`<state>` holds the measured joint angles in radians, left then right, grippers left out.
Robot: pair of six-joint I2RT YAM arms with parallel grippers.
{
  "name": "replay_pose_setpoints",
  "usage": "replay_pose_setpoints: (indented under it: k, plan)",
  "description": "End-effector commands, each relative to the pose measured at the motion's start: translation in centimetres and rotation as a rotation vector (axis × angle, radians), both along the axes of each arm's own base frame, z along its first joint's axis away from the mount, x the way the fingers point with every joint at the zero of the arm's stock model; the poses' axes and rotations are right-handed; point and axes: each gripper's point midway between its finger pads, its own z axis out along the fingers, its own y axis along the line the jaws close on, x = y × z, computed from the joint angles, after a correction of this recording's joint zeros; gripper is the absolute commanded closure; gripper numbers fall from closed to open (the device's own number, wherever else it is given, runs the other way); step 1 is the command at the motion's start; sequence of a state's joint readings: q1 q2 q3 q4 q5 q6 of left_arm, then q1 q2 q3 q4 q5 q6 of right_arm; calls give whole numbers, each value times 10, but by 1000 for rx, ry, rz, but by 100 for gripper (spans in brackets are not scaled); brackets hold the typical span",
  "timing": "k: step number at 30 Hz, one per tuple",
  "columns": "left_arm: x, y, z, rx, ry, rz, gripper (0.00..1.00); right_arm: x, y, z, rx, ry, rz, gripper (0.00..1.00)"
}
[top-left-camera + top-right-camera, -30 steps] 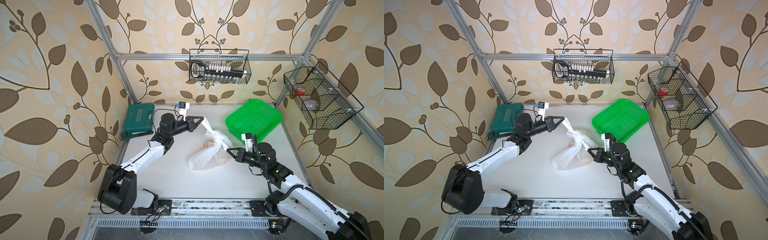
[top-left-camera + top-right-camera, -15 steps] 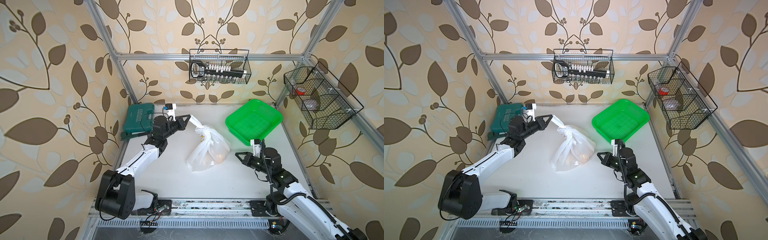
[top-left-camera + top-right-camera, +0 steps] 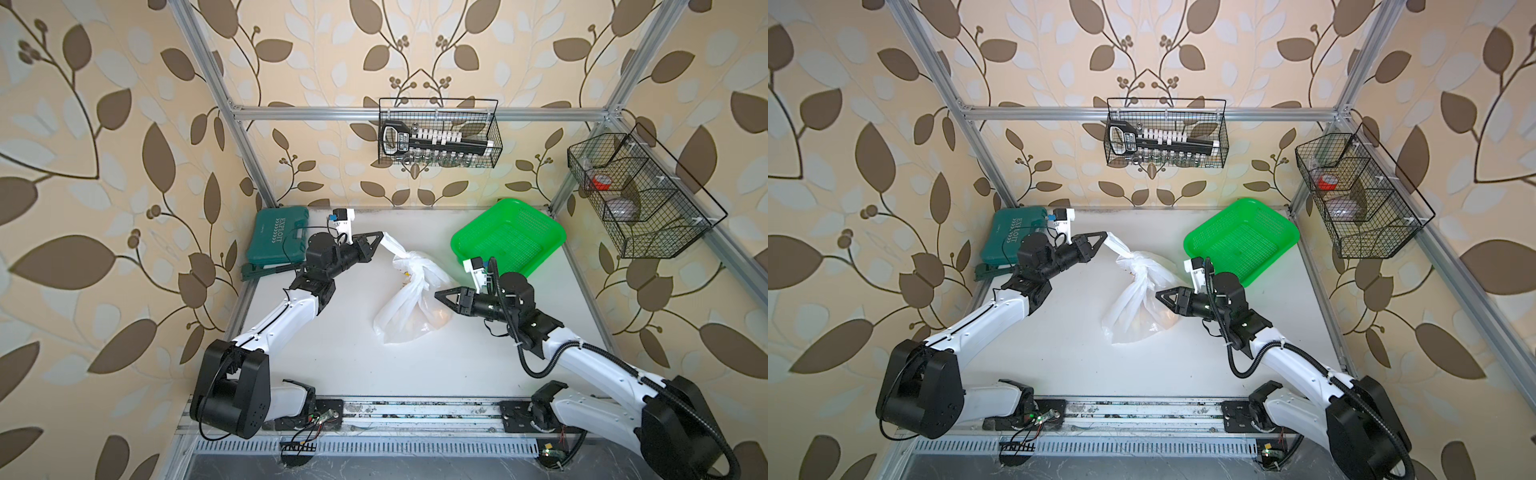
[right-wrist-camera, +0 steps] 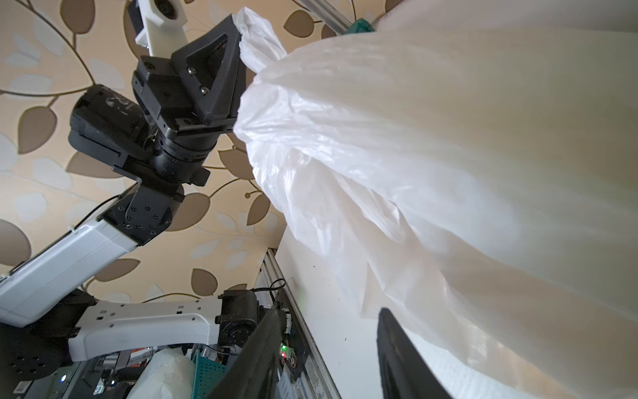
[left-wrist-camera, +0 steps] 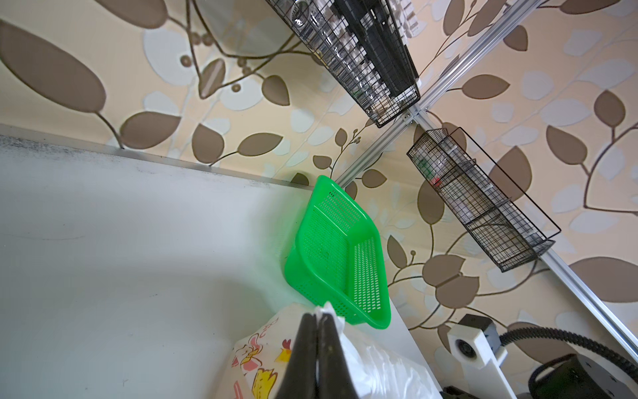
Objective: Place the pears into plastic bags & tie knots
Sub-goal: Tie the plastic bag at the center of the board.
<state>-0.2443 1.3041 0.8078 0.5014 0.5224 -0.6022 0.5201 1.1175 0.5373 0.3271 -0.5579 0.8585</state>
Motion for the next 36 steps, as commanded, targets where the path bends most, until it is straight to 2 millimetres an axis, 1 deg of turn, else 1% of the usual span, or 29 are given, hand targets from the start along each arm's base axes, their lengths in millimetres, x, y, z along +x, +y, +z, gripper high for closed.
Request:
replay_pose_setpoints:
  k: [1, 3, 5, 7, 11, 14, 18, 22, 24, 27, 31, 36]
  plan:
    - [-9, -8, 19, -11, -72, -42, 100, 6, 18, 11, 42, -36, 27, 46]
    - [-10, -10, 21, -11, -77, -50, 100, 12, 22, -1, 38, -11, 19, 44]
    - [-11, -11, 22, -8, -80, -54, 100, 17, 22, -13, 38, 20, -7, 43]
    - [-12, -12, 23, -7, -82, -59, 100, 22, 21, -21, 27, 29, -28, 43]
    - [-13, -13, 25, -7, -85, -62, 100, 33, 18, -28, 18, 31, -62, 43]
    - [-14, -12, 26, -5, -87, -62, 100, 42, 11, -32, 21, 41, -88, 45]
    - [-14, -12, 26, 0, -90, -63, 100, 44, 1, -37, 34, 47, -99, 47]
    - [-14, -13, 27, -1, -92, -65, 100, 39, -4, -45, 28, 61, -103, 47]
    - [-14, -14, 27, -1, -91, -69, 100, 39, -3, -46, 36, 69, -102, 47]
    - [-13, -15, 27, -1, -90, -73, 100, 41, 2, -43, 54, 66, -90, 47]
    - [-14, -17, 27, -2, -89, -78, 100, 44, 15, -35, 58, 50, -61, 47]
    - [-14, -19, 25, -2, -87, -82, 100, 55, 26, -26, 68, 27, -56, 47]
